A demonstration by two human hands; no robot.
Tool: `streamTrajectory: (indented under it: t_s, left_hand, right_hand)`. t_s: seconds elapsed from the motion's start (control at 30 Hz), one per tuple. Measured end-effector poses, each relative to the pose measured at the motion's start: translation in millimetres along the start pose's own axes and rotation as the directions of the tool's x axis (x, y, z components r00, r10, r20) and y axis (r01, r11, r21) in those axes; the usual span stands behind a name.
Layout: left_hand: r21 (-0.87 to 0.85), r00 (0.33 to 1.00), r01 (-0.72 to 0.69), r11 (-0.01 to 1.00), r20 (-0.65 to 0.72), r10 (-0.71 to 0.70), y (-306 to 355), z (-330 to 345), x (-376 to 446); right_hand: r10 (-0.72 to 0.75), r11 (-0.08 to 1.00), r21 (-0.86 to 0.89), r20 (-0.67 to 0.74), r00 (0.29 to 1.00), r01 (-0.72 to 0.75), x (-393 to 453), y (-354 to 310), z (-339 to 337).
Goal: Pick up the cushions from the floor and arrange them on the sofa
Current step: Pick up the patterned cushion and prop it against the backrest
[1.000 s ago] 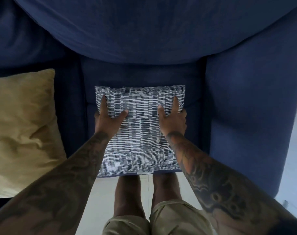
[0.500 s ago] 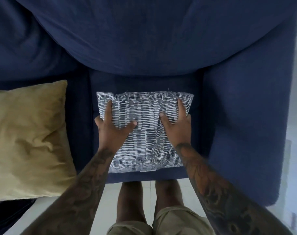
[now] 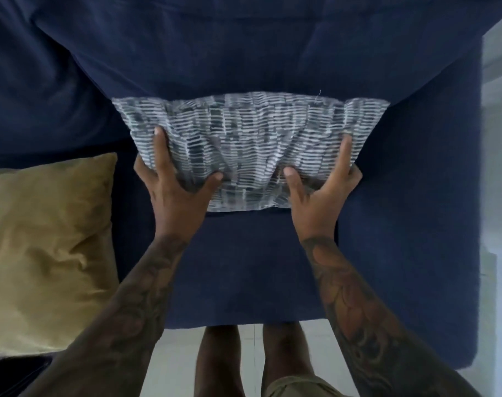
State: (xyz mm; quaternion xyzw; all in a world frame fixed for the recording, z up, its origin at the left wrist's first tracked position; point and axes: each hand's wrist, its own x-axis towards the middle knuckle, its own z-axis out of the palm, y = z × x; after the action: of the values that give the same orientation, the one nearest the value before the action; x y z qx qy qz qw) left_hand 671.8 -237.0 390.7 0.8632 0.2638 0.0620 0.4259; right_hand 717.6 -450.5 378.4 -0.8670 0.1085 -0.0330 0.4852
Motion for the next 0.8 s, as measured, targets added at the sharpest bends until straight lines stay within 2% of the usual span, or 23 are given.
streamTrajectory:
  t_s: [0.13, 0.23, 0.37, 0.5, 0.63, 0.8]
  left_hand:
    - [0.056, 0.995, 0.004, 0.998, 0.100, -0.010, -4.4, 9.0, 20.9]
    - [0.129, 1.000, -0.003, 0.992, 0.029, -0.001, -3.2, 9.7, 22.4]
    - [0.245, 0.984, -0.146, 0.958, -0.067, 0.167, -3.6, 6.0, 11.2]
    - [0.355, 0.957, -0.265, 0.897, -0.013, 0.289, -7.1, 12.7, -0.1]
    - [0.393, 0.950, -0.307, 0.867, 0.065, 0.307, -8.4, 27.7, 7.9]
    - [0.412, 0.967, -0.253, 0.875, 0.096, 0.234, -8.6, 42.7, 29.6]
  right_hand:
    - [0.052, 0.999, 0.008, 0.072, 0.996, -0.053, 7.0, 6.8, 11.1]
    - [0.031, 0.999, -0.044, 0.086, 0.996, -0.027, 10.0, 9.3, 12.2]
    - [-0.019, 0.989, -0.145, 0.068, 0.998, 0.028, 4.8, 12.1, 5.5]
    - [-0.110, 0.963, -0.235, 0.108, 0.988, 0.133, 1.1, 19.6, 3.5]
    - [-0.138, 0.935, -0.304, 0.157, 0.978, 0.181, 9.9, 19.5, 11.5]
    - [-0.138, 0.913, -0.357, 0.185, 0.973, 0.198, 32.6, 14.7, 24.8]
